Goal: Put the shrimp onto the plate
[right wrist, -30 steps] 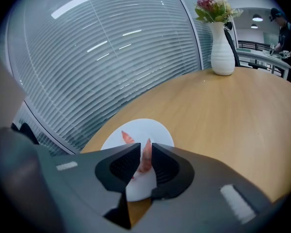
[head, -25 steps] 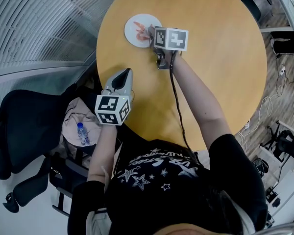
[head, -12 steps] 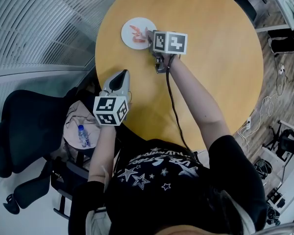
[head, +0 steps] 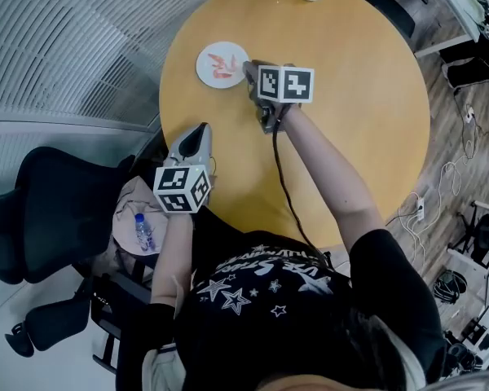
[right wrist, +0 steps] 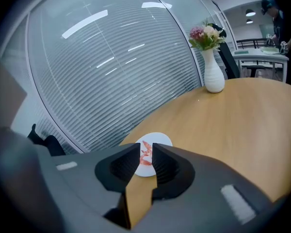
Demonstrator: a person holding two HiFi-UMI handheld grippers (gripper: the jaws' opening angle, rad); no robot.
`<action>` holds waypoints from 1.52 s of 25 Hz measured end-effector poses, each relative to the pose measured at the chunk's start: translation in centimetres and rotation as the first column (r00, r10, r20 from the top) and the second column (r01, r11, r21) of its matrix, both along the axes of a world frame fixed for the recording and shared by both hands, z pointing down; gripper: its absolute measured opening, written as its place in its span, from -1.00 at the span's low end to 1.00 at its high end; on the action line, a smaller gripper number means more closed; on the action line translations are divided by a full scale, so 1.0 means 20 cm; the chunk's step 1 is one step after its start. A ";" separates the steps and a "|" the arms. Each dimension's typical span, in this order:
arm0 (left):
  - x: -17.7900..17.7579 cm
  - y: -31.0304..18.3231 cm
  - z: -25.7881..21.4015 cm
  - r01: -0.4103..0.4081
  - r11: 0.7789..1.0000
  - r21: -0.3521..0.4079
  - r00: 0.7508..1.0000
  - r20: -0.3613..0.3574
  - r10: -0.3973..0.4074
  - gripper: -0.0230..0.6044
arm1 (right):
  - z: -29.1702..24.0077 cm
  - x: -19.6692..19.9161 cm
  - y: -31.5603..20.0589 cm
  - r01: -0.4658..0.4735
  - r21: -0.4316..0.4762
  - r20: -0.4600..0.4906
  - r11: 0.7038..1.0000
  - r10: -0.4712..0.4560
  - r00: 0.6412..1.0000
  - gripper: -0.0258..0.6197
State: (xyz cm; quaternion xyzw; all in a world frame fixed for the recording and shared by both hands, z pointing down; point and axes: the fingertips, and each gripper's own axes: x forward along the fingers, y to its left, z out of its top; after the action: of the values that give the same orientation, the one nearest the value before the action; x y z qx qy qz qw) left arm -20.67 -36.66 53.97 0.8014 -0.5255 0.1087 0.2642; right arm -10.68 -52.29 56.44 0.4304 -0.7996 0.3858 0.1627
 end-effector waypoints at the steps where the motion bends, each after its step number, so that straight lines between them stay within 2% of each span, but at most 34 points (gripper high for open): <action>1: 0.01 0.02 -0.02 -0.001 1.000 0.005 1.000 0.002 0.001 -0.92 | -0.02 0.02 0.03 -0.002 0.005 0.005 1.000 0.002 1.000 -0.68; 10: 0.15 0.20 -0.16 -0.005 0.999 0.047 1.000 0.008 0.005 -0.92 | -0.22 0.24 0.26 0.004 0.085 -0.002 0.996 -0.004 1.000 -0.71; 15: 0.22 0.27 -0.25 -0.002 0.996 0.088 1.000 0.011 0.001 -0.92 | -0.34 0.34 0.37 -0.006 0.123 0.027 0.992 0.002 1.000 -0.82; 23: 0.35 0.44 -0.36 -0.008 0.991 0.132 1.000 0.019 0.006 -0.92 | -0.52 0.51 0.58 -0.004 0.207 0.049 0.978 -0.006 0.999 -0.85; 29: 0.47 0.57 -0.40 -0.016 0.989 0.148 0.999 0.030 0.012 -0.92 | -0.60 0.62 0.77 0.029 0.247 0.065 0.968 -0.047 0.997 -0.92; 34: 0.57 0.68 -0.46 -0.010 0.985 0.170 0.999 0.049 0.002 -0.92 | -0.63 0.74 0.94 0.071 0.301 0.014 0.951 -0.079 0.997 -0.92; 38: 0.64 0.78 -0.49 0.004 0.983 0.186 0.998 0.057 -0.015 -0.92 | -0.62 0.81 1.11 0.109 0.312 0.016 0.944 -0.119 0.993 -0.92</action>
State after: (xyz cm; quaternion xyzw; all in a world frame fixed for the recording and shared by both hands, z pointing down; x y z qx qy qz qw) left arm -7.81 -21.16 44.20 0.8166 -0.5445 0.0811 0.1733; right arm 5.45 -30.08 44.05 0.3970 -0.8765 0.2527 0.1013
